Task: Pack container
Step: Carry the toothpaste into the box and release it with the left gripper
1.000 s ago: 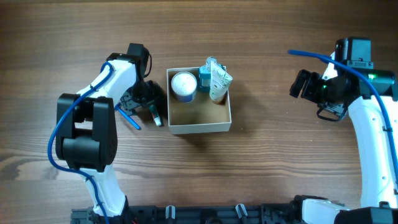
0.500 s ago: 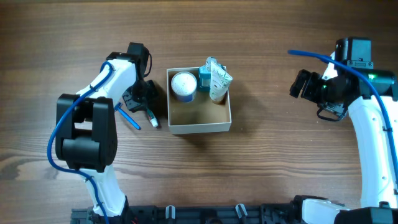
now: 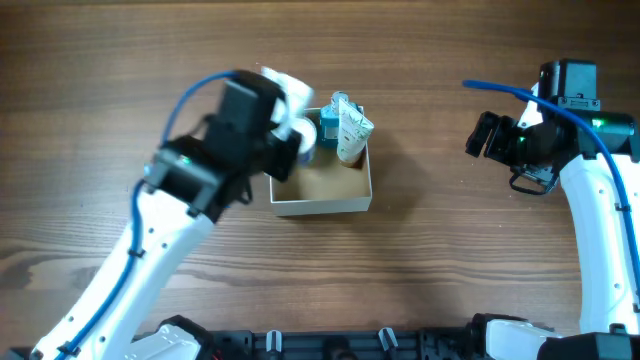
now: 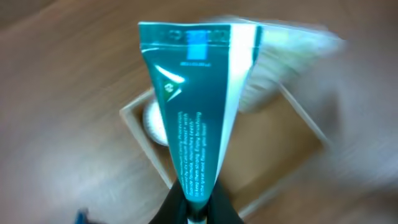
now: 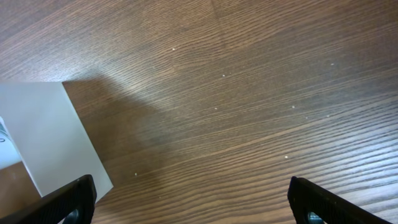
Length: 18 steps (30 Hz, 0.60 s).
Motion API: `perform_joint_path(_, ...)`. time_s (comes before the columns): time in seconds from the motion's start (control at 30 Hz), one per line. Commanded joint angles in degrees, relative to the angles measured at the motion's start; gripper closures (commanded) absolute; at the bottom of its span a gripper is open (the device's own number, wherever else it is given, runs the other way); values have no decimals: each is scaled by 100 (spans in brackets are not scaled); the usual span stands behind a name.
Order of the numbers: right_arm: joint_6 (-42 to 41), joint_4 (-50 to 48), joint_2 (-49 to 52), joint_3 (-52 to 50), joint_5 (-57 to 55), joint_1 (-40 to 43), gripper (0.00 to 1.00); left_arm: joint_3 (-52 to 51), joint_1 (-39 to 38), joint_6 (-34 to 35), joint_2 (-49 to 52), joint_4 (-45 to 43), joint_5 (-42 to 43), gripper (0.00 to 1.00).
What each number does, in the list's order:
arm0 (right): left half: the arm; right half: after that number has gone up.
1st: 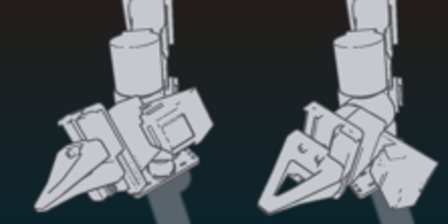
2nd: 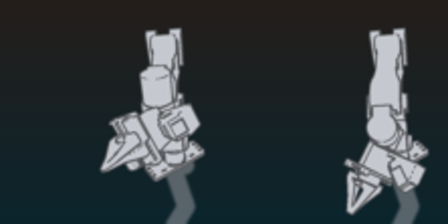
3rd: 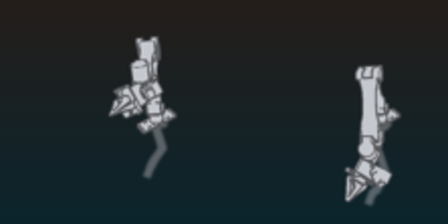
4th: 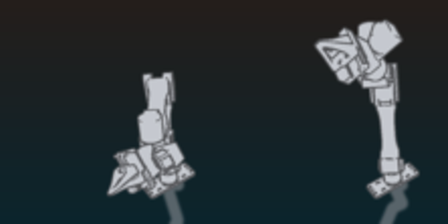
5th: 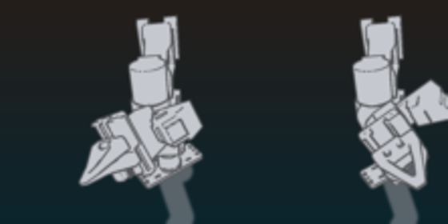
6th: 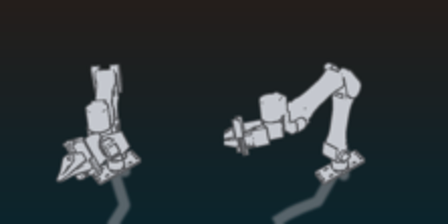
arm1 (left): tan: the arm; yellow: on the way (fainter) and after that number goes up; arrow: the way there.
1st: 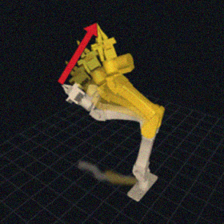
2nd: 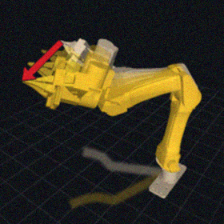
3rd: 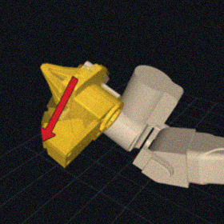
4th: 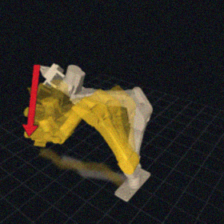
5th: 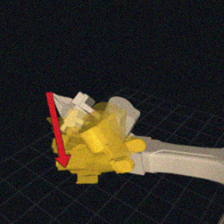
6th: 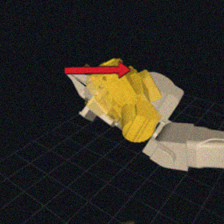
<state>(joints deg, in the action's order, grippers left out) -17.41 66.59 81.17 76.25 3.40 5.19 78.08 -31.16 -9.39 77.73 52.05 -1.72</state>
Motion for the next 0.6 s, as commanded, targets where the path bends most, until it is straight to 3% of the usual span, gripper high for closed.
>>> perform_joint_path(0.0, 133, -22, 11, -20, -79, 13, 0, -35, -540, -2330, 315, 216, 125, 96)
perform_joint_path(0.1, 140, -22, 11, -20, -79, 13, 0, -35, -673, -2769, 737, 291, 125, 96)
perform_joint_path(0.4, 162, -39, 11, -20, -79, 13, 0, -35, -656, -2793, 1882, 184, 120, 94)
perform_joint_path(0.43, 164, -39, 11, -20, -79, 13, 0, -35, -656, -2789, 1954, 155, 122, 81)
perform_joint_path(0.5, 190, -39, 11, -20, -79, 13, 0, -35, -656, -2789, 1974, 131, 120, 69)
perform_joint_path(0.57, 201, -37, 11, -20, -79, 13, 0, -33, -656, -2789, 1941, 131, 111, 37)
